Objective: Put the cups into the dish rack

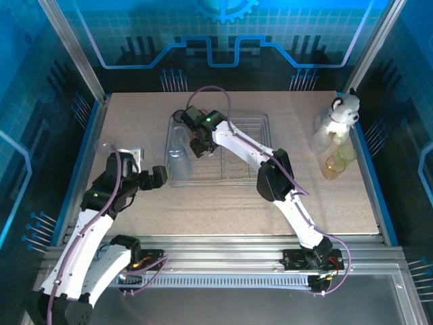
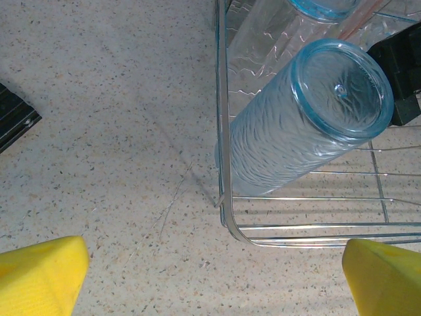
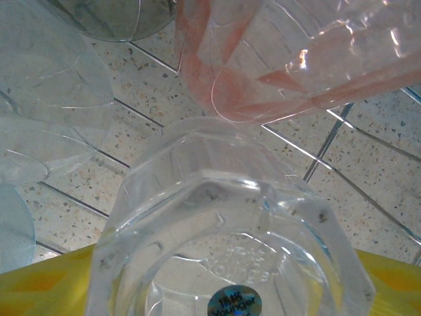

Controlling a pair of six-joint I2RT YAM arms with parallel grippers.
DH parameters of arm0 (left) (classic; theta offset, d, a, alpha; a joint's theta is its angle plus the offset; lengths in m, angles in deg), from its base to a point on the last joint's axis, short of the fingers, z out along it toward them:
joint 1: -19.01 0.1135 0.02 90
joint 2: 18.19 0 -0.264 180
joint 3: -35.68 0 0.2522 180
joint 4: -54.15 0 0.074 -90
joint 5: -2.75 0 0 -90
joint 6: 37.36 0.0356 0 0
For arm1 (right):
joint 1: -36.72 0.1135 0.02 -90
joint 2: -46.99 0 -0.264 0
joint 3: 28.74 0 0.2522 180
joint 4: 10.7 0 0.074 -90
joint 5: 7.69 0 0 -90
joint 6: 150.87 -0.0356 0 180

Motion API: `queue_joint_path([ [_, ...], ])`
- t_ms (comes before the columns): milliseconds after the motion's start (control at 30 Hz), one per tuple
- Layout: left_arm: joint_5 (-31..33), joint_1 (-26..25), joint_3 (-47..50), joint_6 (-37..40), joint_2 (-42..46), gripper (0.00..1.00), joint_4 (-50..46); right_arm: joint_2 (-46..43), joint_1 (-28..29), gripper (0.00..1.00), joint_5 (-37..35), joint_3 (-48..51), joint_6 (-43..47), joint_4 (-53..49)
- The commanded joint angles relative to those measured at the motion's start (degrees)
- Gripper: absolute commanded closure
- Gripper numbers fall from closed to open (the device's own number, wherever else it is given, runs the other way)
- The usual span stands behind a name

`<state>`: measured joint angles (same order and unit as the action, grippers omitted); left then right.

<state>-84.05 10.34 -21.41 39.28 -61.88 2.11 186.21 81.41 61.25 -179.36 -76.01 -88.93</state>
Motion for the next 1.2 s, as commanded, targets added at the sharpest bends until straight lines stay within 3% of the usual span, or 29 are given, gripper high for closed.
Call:
queue_joint_path([
  [0, -0.49, 0.49, 0.04, 0.35, 0.04, 0.01, 0.23, 0.59, 0.40, 0.22, -1.60, -2.08, 1.03, 0.22],
  [233, -0.09, 0.45, -0.04, 0.32, -0.15, 0.00, 0.07, -0.80, 0.36, 0.14, -1.04, -2.01, 1.07, 0.04],
  [667, 6.64, 0.74, -8.01, 0.62, -6.95, 0.01, -3.92, -11.61, -0.75, 0.14, 2.31, 2.68, 2.21, 1.35],
  [967, 8.23, 6.60, -20.06, 0.94, -20.18, 0.01, -8.26, -25.68, -3.67, 0.14, 6.95, 16.32, 2.28, 8.58],
  [1167, 12.93, 9.65, -30.19, 5.34, -31.70, 0.01, -10.87, -40.41, -5.71, 0.15, 11.36, 35.41, 6.17, 22.13],
])
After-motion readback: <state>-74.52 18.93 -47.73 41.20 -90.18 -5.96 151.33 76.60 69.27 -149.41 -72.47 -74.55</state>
